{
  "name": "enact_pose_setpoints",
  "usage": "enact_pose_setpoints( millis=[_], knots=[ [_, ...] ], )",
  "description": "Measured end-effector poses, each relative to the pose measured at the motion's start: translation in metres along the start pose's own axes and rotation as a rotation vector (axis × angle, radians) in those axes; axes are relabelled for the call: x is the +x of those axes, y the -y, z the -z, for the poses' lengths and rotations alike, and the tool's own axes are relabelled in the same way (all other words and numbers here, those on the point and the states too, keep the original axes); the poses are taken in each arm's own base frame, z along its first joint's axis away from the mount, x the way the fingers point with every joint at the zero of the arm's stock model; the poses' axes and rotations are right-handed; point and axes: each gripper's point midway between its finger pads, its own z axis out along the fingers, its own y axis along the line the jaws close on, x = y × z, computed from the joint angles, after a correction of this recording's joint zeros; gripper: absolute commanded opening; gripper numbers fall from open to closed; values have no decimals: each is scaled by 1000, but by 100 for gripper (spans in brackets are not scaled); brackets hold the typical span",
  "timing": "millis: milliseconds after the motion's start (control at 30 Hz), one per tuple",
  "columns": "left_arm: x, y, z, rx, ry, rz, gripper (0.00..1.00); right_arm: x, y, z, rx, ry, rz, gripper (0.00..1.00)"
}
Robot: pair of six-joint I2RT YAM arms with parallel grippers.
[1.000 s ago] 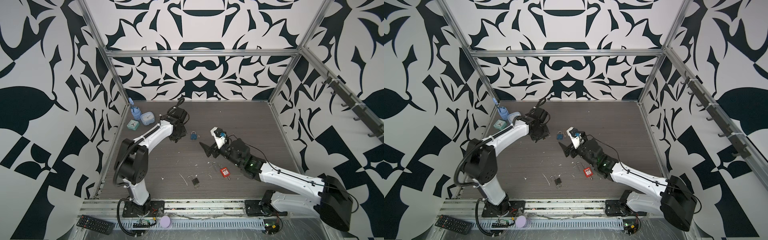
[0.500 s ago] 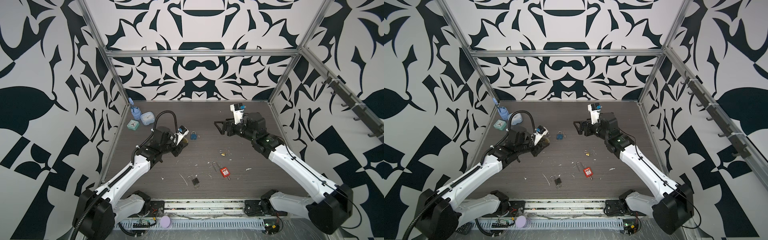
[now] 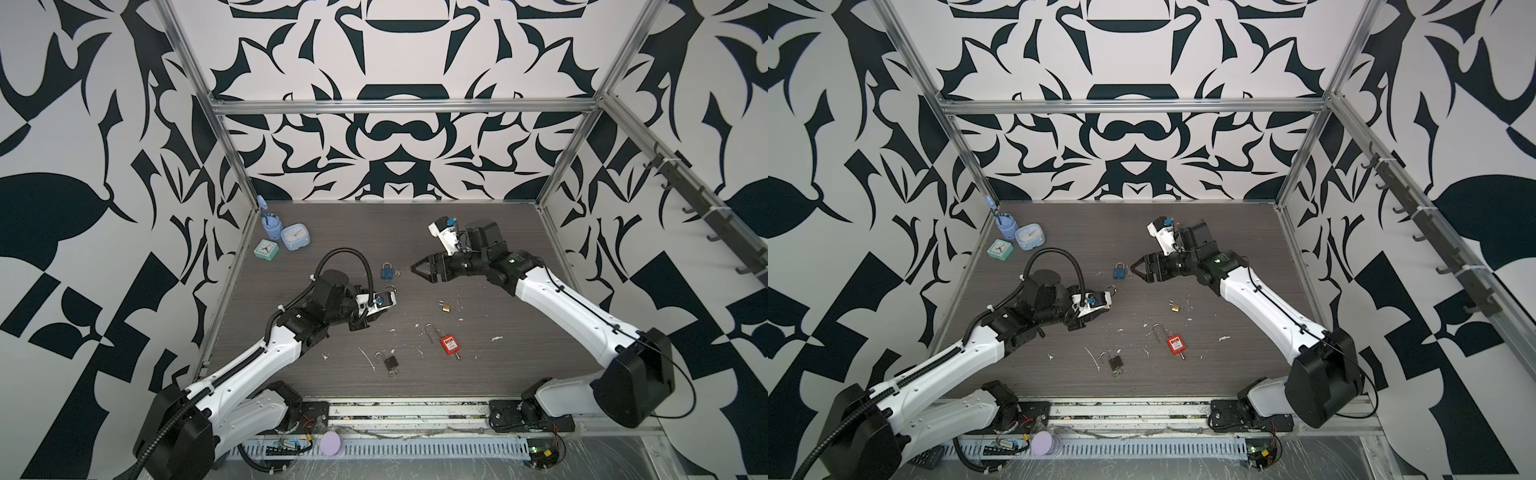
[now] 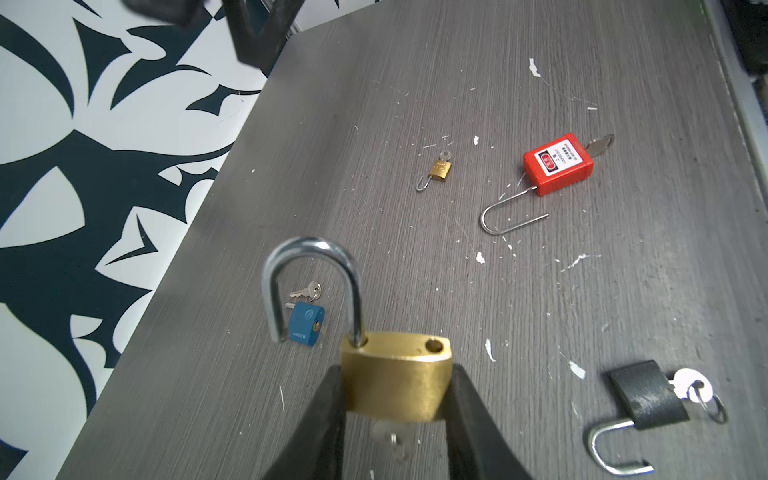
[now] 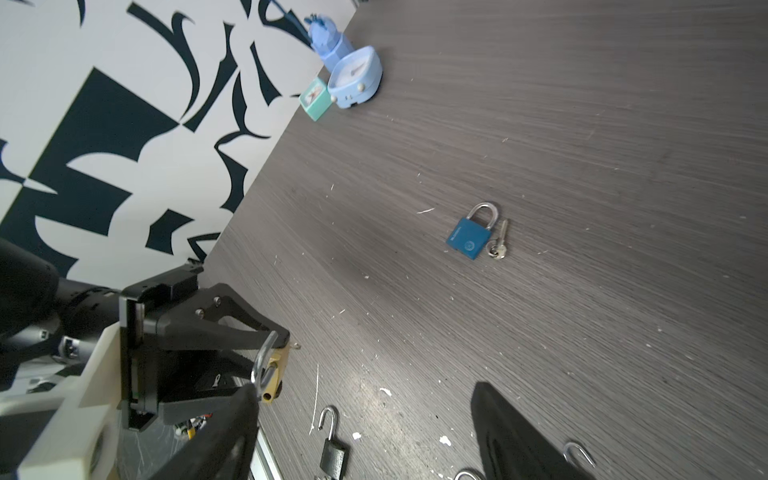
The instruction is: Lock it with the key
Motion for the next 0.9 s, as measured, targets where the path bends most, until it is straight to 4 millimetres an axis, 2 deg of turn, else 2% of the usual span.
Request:
enact_pose_setpoints(
  millis=[133, 267, 467, 667, 900],
  knots=[
    [-1, 5, -3, 18, 0, -31, 0, 10, -16, -28, -44, -82, 51, 82],
    [-2, 9, -5, 26, -4, -49, 0, 23, -21, -42, -64, -140, 73, 81],
    [-1, 10, -5, 23, -13, -63, 0, 35, -12, -51, -51, -189, 62, 76],
    [-1, 8, -4, 11, -20, -68, 0, 43, -11, -51, -47, -220, 61, 70],
    [-5, -1, 2, -38, -19, -80, 0, 50, -10, -50, -38, -250, 55, 51]
  ],
)
